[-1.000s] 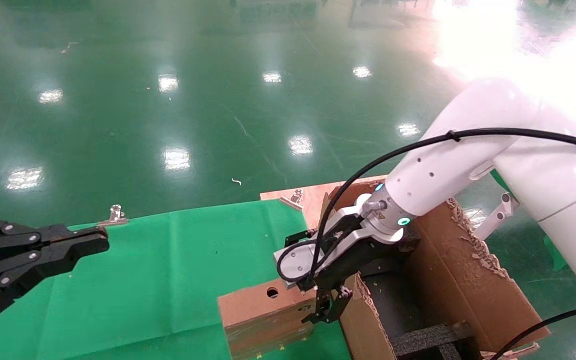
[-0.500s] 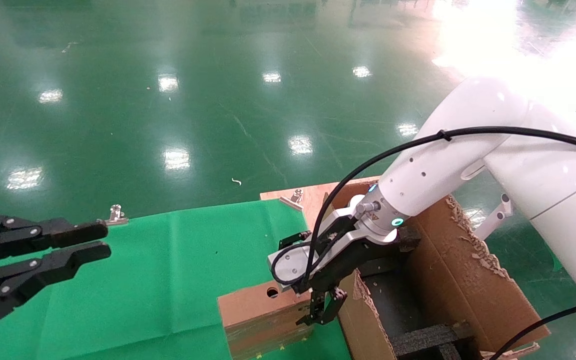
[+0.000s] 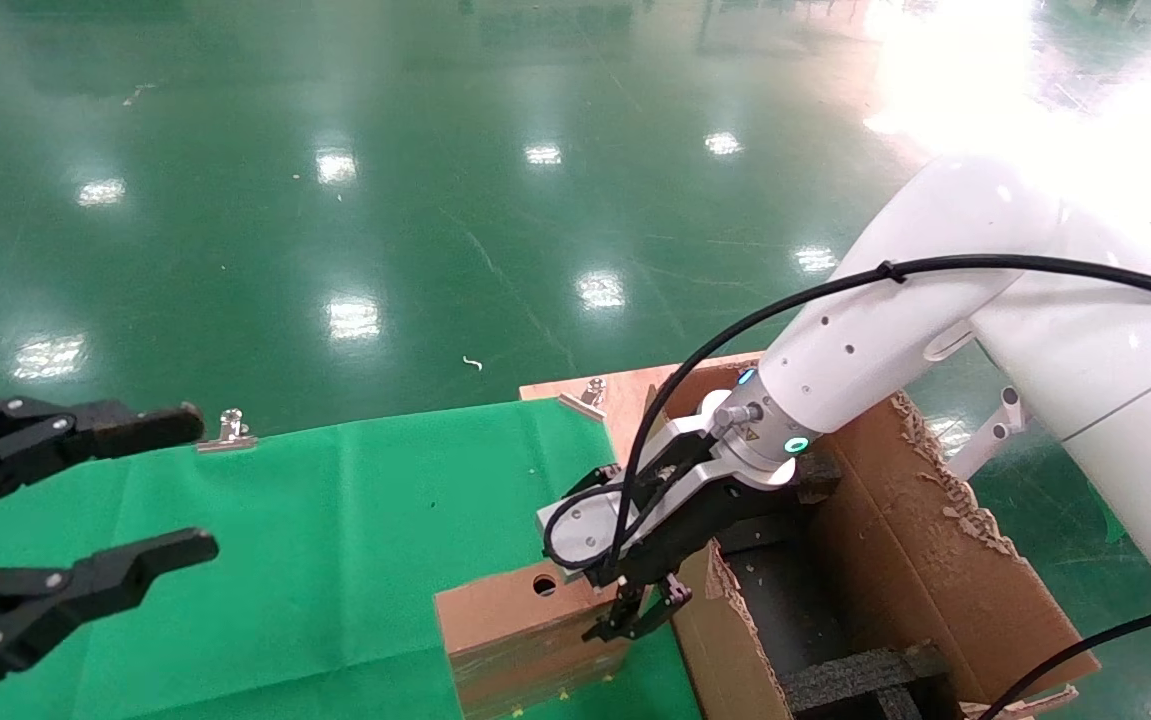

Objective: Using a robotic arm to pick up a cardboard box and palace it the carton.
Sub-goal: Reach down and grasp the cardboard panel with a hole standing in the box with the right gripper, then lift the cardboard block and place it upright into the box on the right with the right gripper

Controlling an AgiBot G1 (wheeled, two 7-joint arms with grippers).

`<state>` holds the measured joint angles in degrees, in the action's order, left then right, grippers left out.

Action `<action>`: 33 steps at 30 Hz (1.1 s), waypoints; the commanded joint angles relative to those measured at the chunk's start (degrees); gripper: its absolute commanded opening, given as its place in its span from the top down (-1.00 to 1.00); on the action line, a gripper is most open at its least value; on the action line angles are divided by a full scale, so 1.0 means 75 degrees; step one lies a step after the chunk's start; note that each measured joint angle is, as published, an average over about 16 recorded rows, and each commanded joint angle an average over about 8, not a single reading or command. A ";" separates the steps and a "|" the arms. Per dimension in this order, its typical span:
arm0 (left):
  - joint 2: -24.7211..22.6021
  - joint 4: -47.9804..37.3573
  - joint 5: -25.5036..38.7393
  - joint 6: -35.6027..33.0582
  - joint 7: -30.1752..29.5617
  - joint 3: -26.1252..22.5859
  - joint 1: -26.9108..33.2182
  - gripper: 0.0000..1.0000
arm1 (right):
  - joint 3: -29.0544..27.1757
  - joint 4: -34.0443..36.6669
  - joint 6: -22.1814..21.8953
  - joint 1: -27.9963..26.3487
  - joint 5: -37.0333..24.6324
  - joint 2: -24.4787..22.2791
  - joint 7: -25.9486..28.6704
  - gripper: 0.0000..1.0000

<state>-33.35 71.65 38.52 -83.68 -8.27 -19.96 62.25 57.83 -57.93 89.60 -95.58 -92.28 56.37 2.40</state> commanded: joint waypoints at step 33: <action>0.0000 -0.0001 0.0000 0.0000 0.0001 -0.0001 0.0001 -1.00 | -0.0016 0.1227 0.0179 -0.2638 0.1000 -0.0687 -0.0812 1.00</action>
<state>-33.35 71.65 38.52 -83.68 -8.27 -19.97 62.25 58.08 -49.19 90.85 -114.77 -85.07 51.10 -3.39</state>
